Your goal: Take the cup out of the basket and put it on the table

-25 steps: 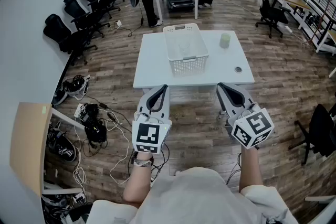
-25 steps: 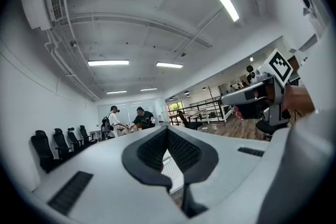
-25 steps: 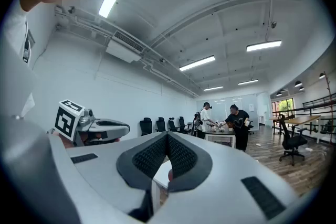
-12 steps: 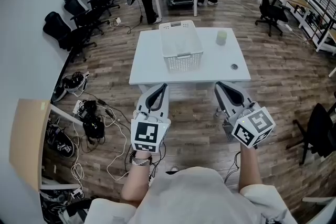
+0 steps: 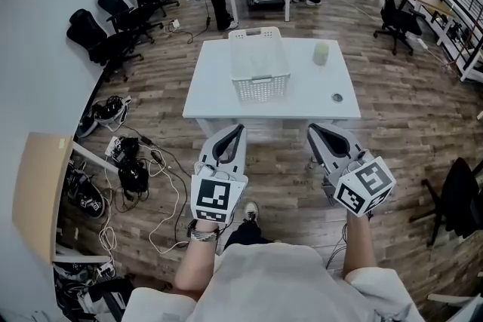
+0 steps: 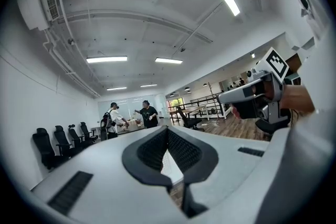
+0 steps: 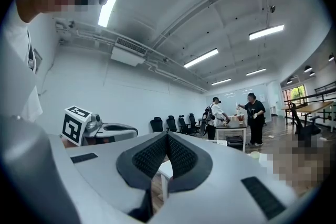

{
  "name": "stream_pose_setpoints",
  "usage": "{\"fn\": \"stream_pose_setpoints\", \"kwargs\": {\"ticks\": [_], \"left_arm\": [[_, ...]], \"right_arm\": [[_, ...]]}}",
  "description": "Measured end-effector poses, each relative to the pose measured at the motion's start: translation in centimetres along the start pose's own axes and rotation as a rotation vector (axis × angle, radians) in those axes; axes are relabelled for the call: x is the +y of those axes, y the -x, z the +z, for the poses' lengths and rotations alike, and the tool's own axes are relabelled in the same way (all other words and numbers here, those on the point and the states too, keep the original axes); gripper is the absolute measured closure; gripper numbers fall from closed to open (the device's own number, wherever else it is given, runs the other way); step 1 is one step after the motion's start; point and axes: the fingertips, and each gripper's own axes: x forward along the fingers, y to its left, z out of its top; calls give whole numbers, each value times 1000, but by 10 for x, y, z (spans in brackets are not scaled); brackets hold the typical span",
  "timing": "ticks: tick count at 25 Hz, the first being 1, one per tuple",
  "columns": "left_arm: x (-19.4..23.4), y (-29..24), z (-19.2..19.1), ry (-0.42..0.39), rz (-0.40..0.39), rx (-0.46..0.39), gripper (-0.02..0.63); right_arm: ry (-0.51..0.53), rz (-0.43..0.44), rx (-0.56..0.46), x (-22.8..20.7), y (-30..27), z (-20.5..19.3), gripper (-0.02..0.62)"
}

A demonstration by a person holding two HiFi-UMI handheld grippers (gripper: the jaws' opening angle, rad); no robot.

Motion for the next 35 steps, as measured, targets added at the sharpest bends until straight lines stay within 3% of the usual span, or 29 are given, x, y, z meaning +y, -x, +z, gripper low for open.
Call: {"fn": "stream_pose_setpoints", "kwargs": {"ticks": [9,22,35], "left_arm": [[43,-76,-25,6,-21,-4,606],[157,-230,-33,-24,-79,-9,607],[219,-300,-54,-21,-117,-1,607]], "right_arm": [[-19,-6,-24,-58,-58,-6,578],[7,-79,-32,-158,-217,17,578],[-9,-123,-25,-201,-301,8,578]]}}
